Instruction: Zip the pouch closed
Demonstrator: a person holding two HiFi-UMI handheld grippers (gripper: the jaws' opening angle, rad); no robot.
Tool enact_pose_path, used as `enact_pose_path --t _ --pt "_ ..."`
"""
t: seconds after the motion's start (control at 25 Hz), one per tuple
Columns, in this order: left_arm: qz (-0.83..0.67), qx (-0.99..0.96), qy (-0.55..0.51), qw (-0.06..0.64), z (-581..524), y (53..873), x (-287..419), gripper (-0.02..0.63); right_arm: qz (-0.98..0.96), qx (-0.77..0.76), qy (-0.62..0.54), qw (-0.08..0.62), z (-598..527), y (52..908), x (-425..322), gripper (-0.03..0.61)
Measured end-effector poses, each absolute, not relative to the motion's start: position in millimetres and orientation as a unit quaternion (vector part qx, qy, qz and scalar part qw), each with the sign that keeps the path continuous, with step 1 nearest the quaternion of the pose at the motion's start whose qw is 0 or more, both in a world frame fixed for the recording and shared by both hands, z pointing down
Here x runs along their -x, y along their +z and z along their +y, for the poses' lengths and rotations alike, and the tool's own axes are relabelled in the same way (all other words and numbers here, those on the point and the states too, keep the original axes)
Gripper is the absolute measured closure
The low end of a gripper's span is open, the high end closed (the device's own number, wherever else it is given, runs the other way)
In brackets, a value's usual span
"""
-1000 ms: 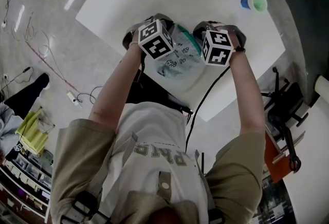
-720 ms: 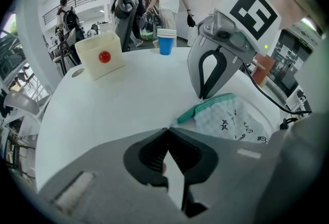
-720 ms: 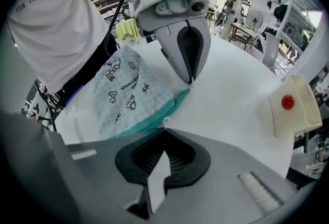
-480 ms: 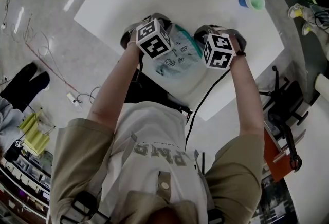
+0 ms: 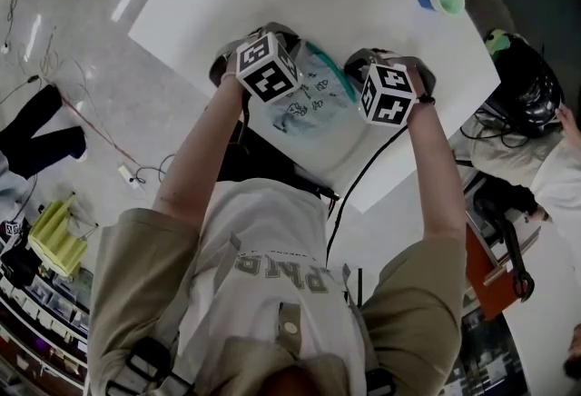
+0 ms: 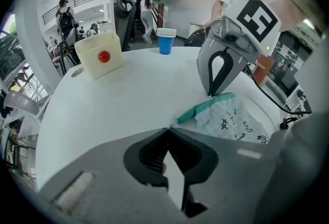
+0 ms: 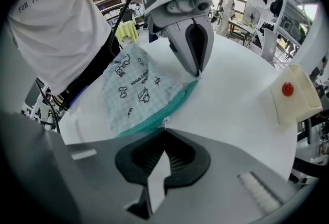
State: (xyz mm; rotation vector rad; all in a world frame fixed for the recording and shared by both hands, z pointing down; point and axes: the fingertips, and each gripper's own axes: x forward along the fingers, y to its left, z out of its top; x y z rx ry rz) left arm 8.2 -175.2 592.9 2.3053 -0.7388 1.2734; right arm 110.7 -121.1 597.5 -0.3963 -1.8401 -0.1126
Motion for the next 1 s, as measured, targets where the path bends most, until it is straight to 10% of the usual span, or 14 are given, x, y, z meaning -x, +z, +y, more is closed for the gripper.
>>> enact_pose_path --t 1.0 --pt "-0.265 -0.825 0.459 0.197 -176.5 594.6 -5.7 0.6 -0.784 0.171 -0.025 0.596 -104.4 597.9 -135.1 0.577"
